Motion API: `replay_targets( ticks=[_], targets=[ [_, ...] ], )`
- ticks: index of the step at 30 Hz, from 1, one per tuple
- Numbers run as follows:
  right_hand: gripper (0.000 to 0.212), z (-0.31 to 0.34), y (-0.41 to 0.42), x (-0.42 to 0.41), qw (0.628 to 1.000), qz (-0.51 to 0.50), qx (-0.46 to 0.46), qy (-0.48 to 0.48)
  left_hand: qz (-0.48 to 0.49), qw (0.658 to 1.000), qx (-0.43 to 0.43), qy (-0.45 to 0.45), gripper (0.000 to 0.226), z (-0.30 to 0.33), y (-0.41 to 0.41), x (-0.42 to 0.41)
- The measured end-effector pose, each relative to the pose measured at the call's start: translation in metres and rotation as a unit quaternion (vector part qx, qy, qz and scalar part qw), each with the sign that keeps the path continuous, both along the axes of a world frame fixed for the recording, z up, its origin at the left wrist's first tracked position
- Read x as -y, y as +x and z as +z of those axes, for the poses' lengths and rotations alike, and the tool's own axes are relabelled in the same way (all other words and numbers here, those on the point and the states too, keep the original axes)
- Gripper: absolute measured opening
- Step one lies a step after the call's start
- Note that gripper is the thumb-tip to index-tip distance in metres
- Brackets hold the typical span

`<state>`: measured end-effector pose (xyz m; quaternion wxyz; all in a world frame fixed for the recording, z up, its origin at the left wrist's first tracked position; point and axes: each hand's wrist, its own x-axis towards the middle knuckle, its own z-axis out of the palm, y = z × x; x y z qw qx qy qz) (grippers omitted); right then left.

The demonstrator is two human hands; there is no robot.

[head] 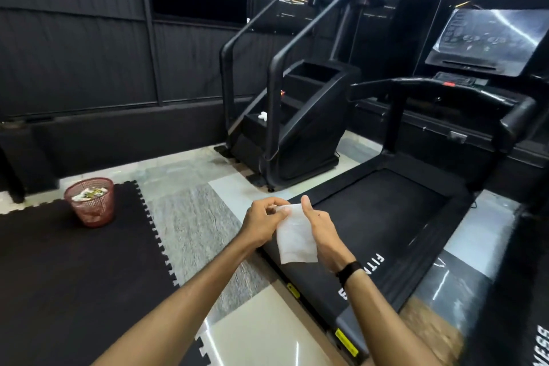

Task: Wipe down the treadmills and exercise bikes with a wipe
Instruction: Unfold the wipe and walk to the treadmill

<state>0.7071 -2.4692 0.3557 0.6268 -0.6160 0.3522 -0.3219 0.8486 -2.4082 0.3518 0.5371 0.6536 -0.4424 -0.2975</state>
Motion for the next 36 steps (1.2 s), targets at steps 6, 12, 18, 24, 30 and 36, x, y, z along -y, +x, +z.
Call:
replay_targets(
  ticks=[6,12,18,24,30,36],
  targets=[
    [0.043,-0.011,0.040,0.104,0.996,0.048,-0.053,-0.049,0.009,0.996,-0.085,0.026,0.006,-0.002,0.047,0.095],
    [0.035,-0.028,0.079,0.220,0.996,0.032,-0.063,-0.061,-0.020,0.992,-0.123,0.016,0.006,-0.017,0.099,0.214],
    [0.022,-0.020,0.107,0.340,0.998,-0.065,-0.008,0.008,-0.054,0.981,-0.187,0.001,0.012,-0.009,0.138,0.357],
    [0.019,-0.004,0.099,0.441,0.978,-0.193,0.055,0.059,-0.110,0.971,-0.209,0.031,0.032,-0.002,0.145,0.483],
    [0.019,-0.021,0.080,0.526,0.968,-0.236,0.063,0.060,-0.166,0.963,-0.199,0.074,0.018,-0.025,0.120,0.571],
    [0.017,-0.055,0.056,0.622,0.960,-0.271,0.048,0.048,-0.211,0.963,-0.144,0.085,0.014,-0.044,0.081,0.685]
  ],
)
